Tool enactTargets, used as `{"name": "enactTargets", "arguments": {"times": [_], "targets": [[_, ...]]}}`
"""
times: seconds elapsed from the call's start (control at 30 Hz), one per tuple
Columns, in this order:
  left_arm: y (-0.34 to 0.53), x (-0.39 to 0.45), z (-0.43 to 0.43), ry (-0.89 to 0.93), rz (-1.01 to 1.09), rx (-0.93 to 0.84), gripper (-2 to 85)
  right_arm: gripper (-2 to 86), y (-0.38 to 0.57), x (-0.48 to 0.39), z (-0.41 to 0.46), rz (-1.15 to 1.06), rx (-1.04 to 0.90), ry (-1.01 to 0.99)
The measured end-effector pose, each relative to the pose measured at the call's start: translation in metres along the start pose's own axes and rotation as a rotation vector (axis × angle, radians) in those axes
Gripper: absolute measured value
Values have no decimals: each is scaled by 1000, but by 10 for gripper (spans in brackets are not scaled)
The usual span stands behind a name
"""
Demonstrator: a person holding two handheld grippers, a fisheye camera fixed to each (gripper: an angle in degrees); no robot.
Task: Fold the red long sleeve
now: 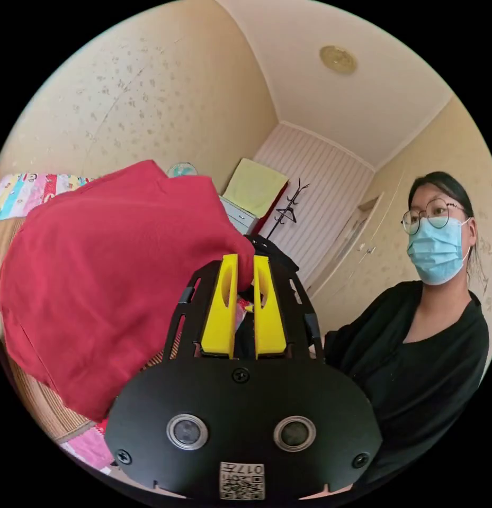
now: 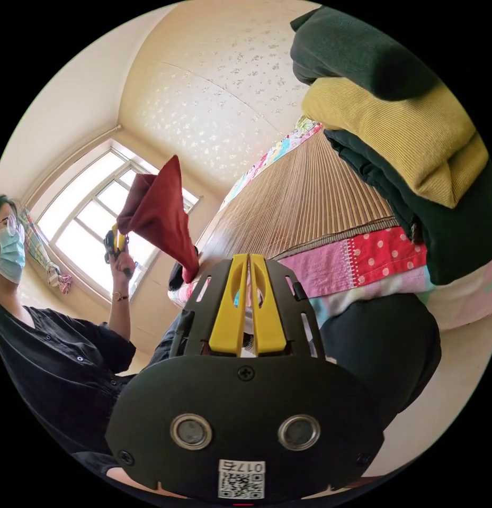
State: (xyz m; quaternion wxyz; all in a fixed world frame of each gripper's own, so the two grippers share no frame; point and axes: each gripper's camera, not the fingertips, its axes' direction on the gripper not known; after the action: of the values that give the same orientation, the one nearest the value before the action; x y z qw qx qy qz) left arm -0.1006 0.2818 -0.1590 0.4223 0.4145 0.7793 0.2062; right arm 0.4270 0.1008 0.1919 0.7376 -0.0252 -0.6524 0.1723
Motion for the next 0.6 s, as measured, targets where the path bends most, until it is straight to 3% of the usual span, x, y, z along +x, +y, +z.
{"name": "enactTargets", "arguments": {"times": [0.23, 0.33, 0.5, 0.6], "targets": [[151, -21, 145, 58, -368, -351, 3, 127, -17, -2, 50, 94, -106, -181], [171, -7, 143, 49, -386, -349, -5, 104, -18, 12, 102, 199, -287, -174], [156, -2, 96, -34, -427, -235, 16, 36, -13, -4, 105, 202, -219, -33], [125, 6, 64, -122, -407, -170, 91, 21, -15, -48, 99, 39, -139, -182]]}}
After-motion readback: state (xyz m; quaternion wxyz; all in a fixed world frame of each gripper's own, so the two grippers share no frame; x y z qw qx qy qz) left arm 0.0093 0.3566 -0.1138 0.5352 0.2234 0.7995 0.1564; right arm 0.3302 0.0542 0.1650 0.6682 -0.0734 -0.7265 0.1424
